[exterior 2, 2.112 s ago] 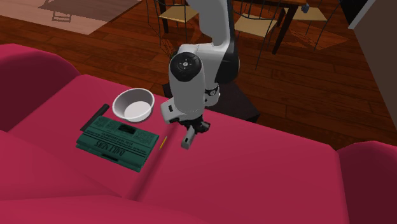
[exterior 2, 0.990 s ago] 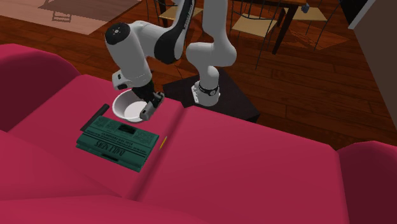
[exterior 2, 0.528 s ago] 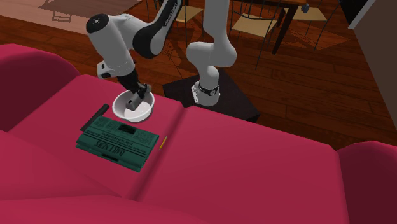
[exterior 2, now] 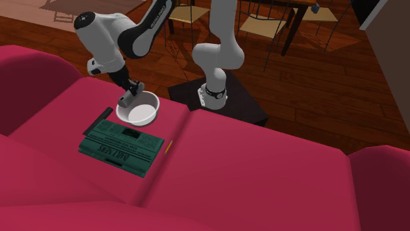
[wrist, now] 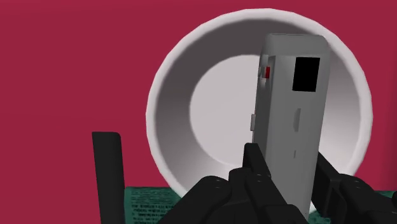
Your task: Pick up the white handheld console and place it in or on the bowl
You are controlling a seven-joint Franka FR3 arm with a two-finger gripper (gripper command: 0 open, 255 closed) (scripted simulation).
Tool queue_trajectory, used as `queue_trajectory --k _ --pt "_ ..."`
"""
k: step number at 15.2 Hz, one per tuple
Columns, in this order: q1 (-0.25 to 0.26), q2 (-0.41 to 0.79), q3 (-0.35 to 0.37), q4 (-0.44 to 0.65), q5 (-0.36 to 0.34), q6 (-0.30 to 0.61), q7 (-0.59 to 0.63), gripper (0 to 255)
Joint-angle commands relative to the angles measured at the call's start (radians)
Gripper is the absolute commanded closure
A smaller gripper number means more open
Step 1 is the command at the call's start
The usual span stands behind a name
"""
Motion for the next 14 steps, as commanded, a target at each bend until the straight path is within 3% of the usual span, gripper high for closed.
queue_trajectory --k 1,12,14 --pt "-0.001 0.008 -0.012 -0.017 -0.003 0.026 -0.004 255" --pt "0.037 0.123 -0.096 -0.095 0.033 0.208 -0.034 255" --pt "0.037 0.123 -0.095 -0.095 0.033 0.208 -0.034 255"
